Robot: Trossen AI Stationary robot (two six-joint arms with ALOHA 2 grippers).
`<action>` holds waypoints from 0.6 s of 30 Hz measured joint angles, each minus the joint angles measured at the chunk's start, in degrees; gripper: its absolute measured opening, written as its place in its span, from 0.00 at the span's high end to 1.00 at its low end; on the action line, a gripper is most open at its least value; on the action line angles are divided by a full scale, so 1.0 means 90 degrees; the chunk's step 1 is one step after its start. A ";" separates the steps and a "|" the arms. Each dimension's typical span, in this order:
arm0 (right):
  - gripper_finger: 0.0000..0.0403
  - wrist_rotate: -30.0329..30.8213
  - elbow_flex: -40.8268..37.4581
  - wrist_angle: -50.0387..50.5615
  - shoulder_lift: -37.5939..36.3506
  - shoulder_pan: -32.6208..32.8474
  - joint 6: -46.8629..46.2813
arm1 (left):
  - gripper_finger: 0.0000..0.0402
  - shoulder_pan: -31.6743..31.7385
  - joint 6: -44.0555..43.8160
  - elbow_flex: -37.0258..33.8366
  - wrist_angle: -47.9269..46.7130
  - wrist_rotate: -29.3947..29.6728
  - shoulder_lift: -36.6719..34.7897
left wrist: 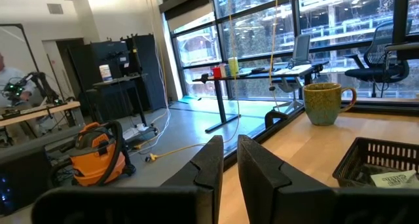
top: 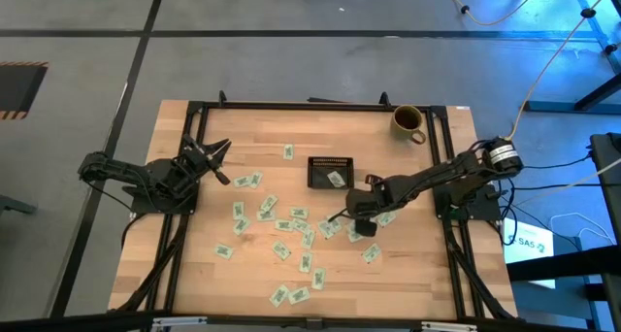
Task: Pick and place Stevia / Truvia into bins
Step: Put the stevia packet into the black basket
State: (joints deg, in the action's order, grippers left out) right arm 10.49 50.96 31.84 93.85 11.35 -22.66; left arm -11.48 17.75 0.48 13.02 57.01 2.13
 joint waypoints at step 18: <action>0.81 -0.0358 0.0010 -0.0393 0.0031 0.0069 -0.0164 | 0.90 0.0001 0.0021 0.0001 0.0000 0.0001 -0.0001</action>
State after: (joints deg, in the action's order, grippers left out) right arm 7.27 51.05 28.30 94.13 11.97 -24.13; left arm -11.47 17.93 0.48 13.02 57.03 2.12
